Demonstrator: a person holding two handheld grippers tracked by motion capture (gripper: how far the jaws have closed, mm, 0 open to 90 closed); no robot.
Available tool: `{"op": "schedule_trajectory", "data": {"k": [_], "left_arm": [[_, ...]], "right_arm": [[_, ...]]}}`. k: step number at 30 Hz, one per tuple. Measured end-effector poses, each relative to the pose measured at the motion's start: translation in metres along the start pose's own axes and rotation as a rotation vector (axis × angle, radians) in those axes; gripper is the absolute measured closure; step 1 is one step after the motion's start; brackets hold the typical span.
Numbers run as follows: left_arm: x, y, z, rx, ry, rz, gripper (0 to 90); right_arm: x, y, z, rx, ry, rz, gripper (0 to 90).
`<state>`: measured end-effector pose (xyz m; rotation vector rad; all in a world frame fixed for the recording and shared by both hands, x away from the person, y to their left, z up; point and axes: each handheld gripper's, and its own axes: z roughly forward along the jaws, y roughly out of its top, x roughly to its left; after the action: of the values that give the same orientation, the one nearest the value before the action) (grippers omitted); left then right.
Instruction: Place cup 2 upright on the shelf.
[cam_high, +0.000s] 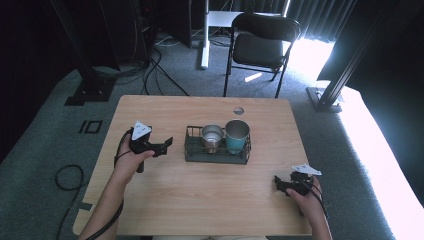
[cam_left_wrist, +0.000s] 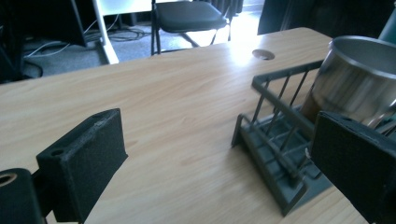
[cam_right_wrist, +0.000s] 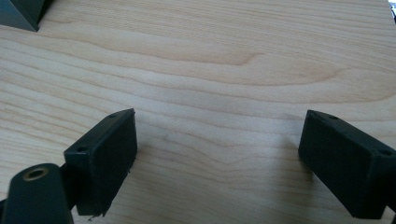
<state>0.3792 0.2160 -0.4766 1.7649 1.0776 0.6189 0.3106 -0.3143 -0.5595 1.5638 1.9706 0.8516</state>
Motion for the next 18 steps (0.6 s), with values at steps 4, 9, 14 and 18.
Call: {"op": "schedule_trajectory", "data": {"k": [4,9,14,18], "left_arm": [[0.005,-0.010,-0.004,0.016,0.027,-0.014,4.4],[0.011,-0.021,-0.009,0.021,0.047,-0.029,4.4],[0.014,-0.029,-0.014,0.030,0.057,-0.043,4.4],[0.017,-0.037,-0.017,0.039,0.070,-0.058,4.4]], "right_arm": [[0.000,0.000,0.000,0.000,0.000,0.000,11.1],[0.000,0.000,0.000,0.000,0.000,0.000,11.1],[0.000,0.000,0.000,0.000,0.000,0.000,11.1],[0.000,0.000,0.000,0.000,0.000,0.000,11.1]]}}
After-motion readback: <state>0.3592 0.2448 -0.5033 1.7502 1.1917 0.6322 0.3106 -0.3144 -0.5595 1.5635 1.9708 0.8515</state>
